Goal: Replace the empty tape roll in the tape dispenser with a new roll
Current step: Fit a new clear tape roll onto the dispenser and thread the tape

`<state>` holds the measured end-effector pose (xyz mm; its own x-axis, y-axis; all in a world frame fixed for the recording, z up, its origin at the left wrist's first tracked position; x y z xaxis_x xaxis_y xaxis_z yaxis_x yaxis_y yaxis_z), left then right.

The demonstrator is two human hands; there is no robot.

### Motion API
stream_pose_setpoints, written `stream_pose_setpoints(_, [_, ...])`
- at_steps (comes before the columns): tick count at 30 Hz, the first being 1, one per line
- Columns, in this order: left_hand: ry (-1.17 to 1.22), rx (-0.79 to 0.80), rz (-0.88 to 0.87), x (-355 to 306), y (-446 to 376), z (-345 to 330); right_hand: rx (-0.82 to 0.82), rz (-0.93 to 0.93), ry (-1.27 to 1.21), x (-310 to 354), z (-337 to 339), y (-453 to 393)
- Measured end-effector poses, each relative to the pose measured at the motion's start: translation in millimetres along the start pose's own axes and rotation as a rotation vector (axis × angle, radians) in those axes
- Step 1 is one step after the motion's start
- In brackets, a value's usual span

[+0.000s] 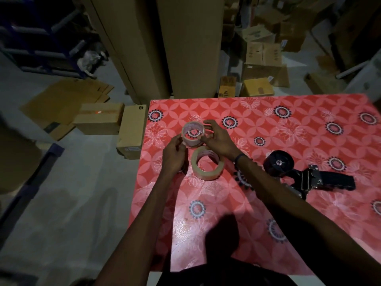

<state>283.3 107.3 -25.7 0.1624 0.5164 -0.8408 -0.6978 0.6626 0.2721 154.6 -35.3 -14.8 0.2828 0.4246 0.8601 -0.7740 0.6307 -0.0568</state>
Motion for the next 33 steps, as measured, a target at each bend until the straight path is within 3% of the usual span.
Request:
stream_pose_setpoints(5, [0.036,-0.125,-0.098,11,22,7,-0.096,-0.033,-0.117,3,9,38])
stream_pose_setpoints(9, [-0.035,0.029,-0.352,26,50,14,-0.172,-0.077,-0.245,4,9,90])
stream_pose_setpoints(11, [-0.114,0.107,-0.400,31,61,12,-0.181,-0.080,-0.273,1,4,112])
stream_pose_setpoints(13, [-0.144,0.176,-0.361,34,68,8,-0.164,-0.056,-0.257,-3,-3,126])
stream_pose_setpoints(19, [-0.101,0.126,-0.366,33,79,-1,-0.219,0.026,-0.282,-5,-14,135])
stream_pose_setpoints(22, [-0.062,0.100,-0.344,32,82,-2,-0.259,-0.049,-0.391,-14,-14,134])
stream_pose_setpoints(26, [0.151,0.100,-0.196,11,92,-5,-0.315,-0.142,-0.625,-11,-1,127])
stream_pose_setpoints(33, [0.370,0.085,-0.139,-33,110,-6,-0.427,-0.125,-0.783,25,28,111])
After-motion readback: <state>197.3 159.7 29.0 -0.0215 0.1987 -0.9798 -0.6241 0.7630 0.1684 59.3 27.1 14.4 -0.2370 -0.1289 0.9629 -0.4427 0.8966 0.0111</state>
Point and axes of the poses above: each hand's wrist, its own y-axis away from the middle knuckle, its own z-axis out of the back of the hand, x = y × z, the point moved 1 cm from there along -y, towards the middle knuckle, and after that the axes turned 9 degrees about z, right-handed, at the moved point
